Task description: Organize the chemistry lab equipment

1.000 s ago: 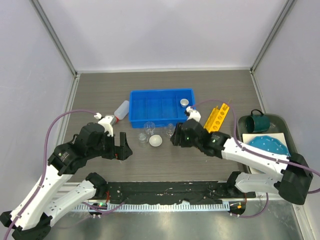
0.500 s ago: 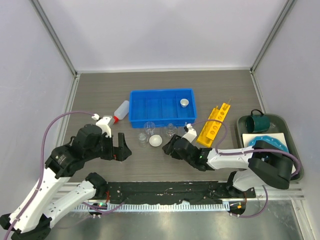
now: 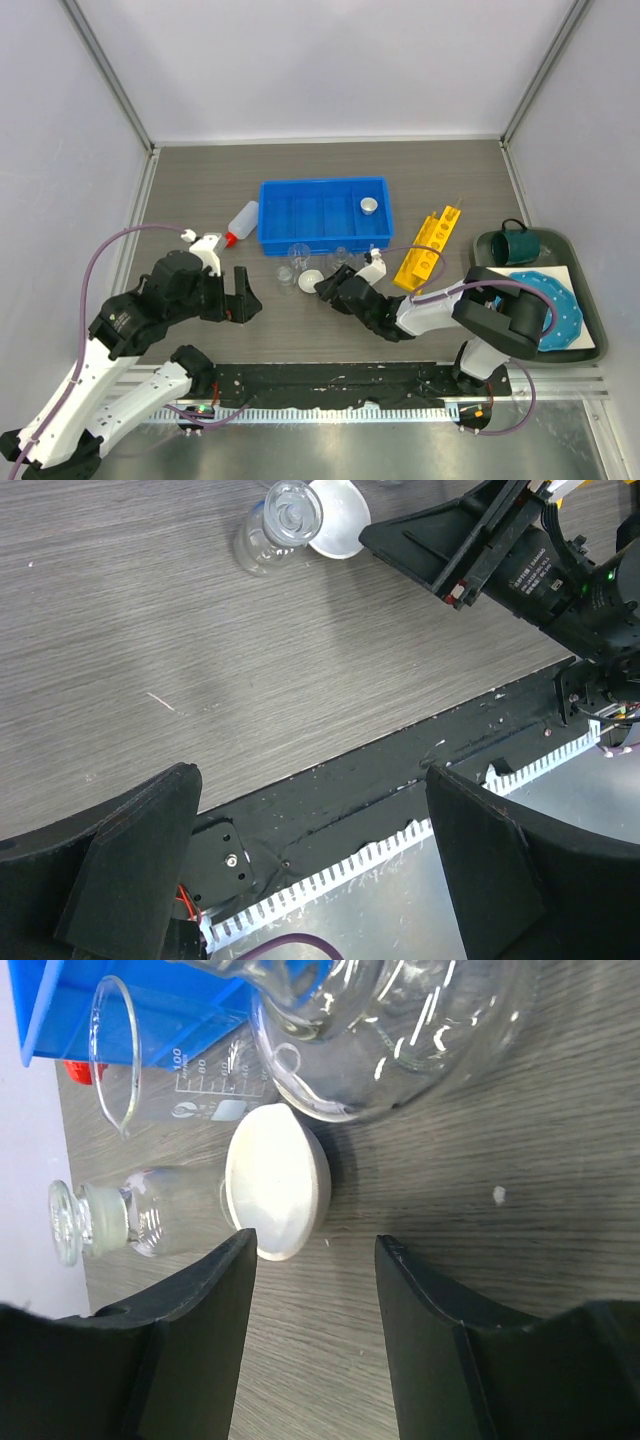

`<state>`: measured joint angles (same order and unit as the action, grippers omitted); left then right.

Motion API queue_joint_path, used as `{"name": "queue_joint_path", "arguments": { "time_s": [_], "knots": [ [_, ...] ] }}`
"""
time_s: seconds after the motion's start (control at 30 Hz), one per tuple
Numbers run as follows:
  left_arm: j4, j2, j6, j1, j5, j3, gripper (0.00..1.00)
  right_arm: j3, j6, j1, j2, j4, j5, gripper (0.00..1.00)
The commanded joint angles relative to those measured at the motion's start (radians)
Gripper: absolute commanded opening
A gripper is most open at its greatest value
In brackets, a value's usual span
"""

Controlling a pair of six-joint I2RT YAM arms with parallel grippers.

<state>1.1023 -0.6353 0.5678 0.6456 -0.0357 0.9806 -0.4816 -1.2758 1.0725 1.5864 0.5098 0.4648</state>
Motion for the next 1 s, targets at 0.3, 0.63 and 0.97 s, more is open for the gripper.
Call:
{"name": "queue_joint_path", "arguments": {
  "time_s": [0.3,0.63,0.97],
  "knots": [
    [0.021,0.025,-0.009,-0.004,0.026,-0.003,1.0,-0.061,-0.03,0.006,0.092,0.101,0.051,0.4],
    [0.027,0.026,-0.011,-0.004,0.026,-0.002,1.0,-0.075,0.004,0.006,0.084,0.069,0.046,0.12],
    [0.041,0.031,-0.016,-0.004,0.026,0.013,1.0,-0.225,0.269,0.017,-0.146,-0.383,-0.012,0.01]
  ]
}}
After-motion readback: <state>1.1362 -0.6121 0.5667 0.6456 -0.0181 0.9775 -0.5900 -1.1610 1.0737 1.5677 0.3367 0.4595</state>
